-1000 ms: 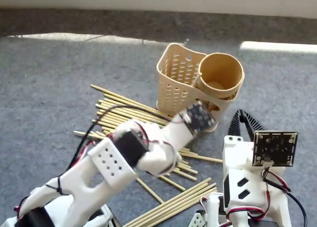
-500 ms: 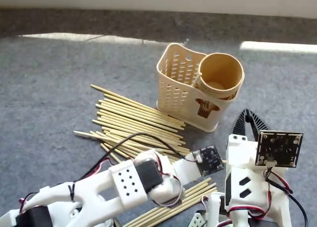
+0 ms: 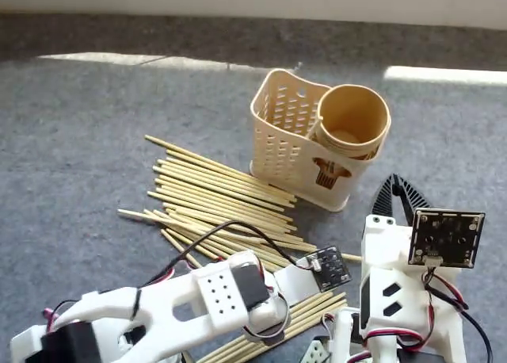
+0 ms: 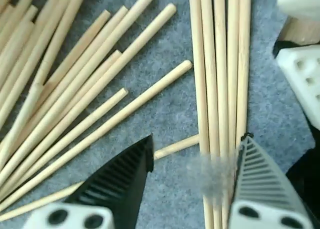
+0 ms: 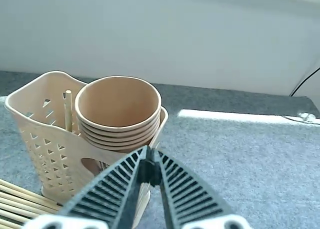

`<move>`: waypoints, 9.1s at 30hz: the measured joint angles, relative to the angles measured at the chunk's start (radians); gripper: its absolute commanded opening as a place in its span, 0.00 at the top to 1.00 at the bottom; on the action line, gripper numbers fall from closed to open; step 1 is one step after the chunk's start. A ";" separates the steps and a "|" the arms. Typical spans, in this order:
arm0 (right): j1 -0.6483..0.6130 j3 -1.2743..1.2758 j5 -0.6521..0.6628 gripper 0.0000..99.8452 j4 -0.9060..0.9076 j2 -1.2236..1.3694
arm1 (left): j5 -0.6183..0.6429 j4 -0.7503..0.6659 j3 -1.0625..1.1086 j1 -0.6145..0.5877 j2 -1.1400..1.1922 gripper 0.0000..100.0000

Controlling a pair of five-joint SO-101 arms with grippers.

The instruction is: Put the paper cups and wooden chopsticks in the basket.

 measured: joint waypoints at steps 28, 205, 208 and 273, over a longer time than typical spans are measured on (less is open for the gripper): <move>0.000 0.000 0.000 0.99 0.000 0.000 | -0.066 0.071 -0.315 -0.204 0.431 0.93; -0.002 0.106 0.000 0.99 -0.081 0.002 | 0.005 0.044 -0.568 -0.638 -0.123 0.88; -0.002 0.106 0.000 0.99 -0.081 0.002 | 0.005 0.107 -0.549 -0.623 -0.123 0.88; -0.075 0.109 0.000 0.99 -0.081 0.002 | -0.198 0.028 -0.281 -0.305 0.213 0.99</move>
